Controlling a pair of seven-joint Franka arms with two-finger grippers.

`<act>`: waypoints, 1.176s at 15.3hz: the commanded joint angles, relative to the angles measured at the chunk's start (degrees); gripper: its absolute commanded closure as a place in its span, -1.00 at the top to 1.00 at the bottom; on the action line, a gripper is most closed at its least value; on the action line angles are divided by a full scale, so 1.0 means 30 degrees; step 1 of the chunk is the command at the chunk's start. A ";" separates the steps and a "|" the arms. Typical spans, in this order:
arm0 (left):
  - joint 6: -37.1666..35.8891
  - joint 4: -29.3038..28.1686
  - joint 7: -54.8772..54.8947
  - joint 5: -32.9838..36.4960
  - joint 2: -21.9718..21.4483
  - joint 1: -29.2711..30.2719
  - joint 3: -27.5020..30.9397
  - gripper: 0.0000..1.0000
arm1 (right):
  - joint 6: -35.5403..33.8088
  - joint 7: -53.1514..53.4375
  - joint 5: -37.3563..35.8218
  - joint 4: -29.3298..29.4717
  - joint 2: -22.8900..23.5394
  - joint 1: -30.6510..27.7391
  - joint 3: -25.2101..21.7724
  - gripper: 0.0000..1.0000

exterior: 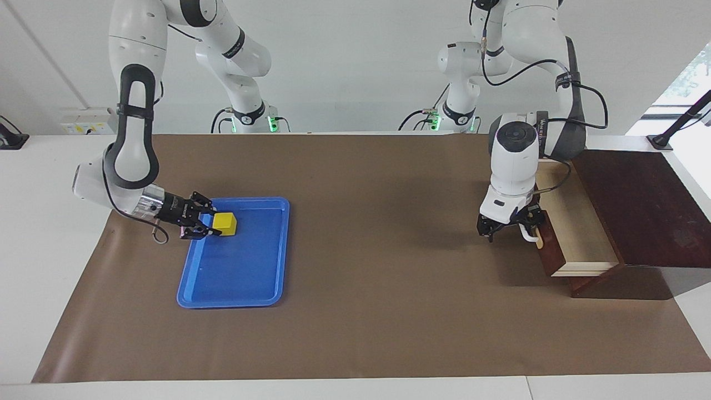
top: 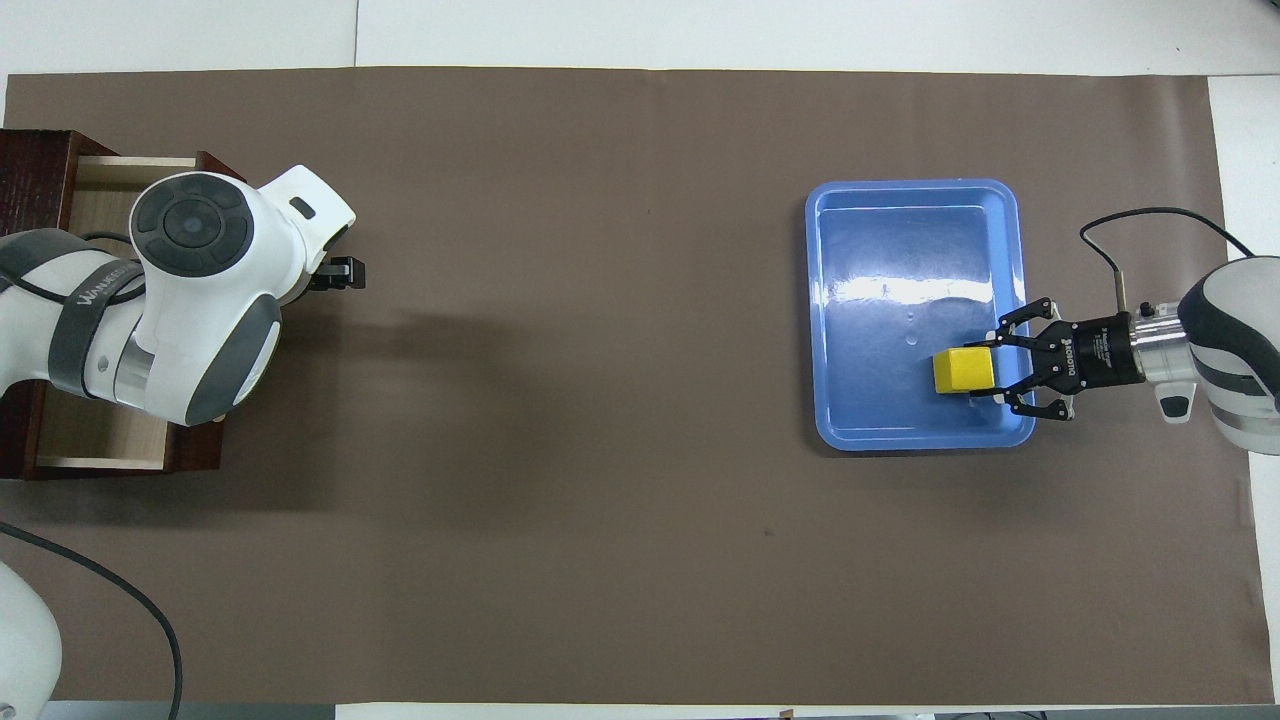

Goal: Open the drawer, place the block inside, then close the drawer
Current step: 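Carry the yellow block toward the left gripper while the left gripper approaches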

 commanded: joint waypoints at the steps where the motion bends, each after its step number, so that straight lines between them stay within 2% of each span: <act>1: -0.0404 -0.0205 -0.0379 -0.0587 -0.0082 -0.0286 -0.0163 1.00 | -0.0196 0.1223 0.0464 0.1545 -0.0251 0.0934 0.0068 -1.00; 4: -0.0988 0.0291 -0.0379 -0.0558 -0.0024 -0.0228 -0.0163 1.00 | -0.1012 0.2603 0.0259 0.4063 -0.0193 0.2311 0.0098 -1.00; 9: -0.3592 0.2428 -0.0350 -0.0645 0.0269 -0.0169 -0.0719 1.00 | -0.0783 0.8571 0.0288 0.8367 0.1180 0.5561 0.0098 -1.00; 12: -0.4794 0.4008 -0.0408 -0.2222 0.0356 -0.0140 -0.0720 1.00 | -0.0053 1.2527 0.0406 1.0333 0.1972 0.8078 0.0127 -1.00; 15: -0.6873 0.5855 -0.0611 -0.3483 0.0474 -0.0198 -0.0778 1.00 | 0.0736 1.5638 -0.0121 1.2475 0.2970 1.1389 -0.0049 -1.00; 18: -0.8370 0.7672 -0.5278 -0.5240 0.0474 -0.0198 -0.0837 1.00 | 0.1617 1.7574 -0.0152 1.3121 0.3322 1.3354 0.0010 -1.00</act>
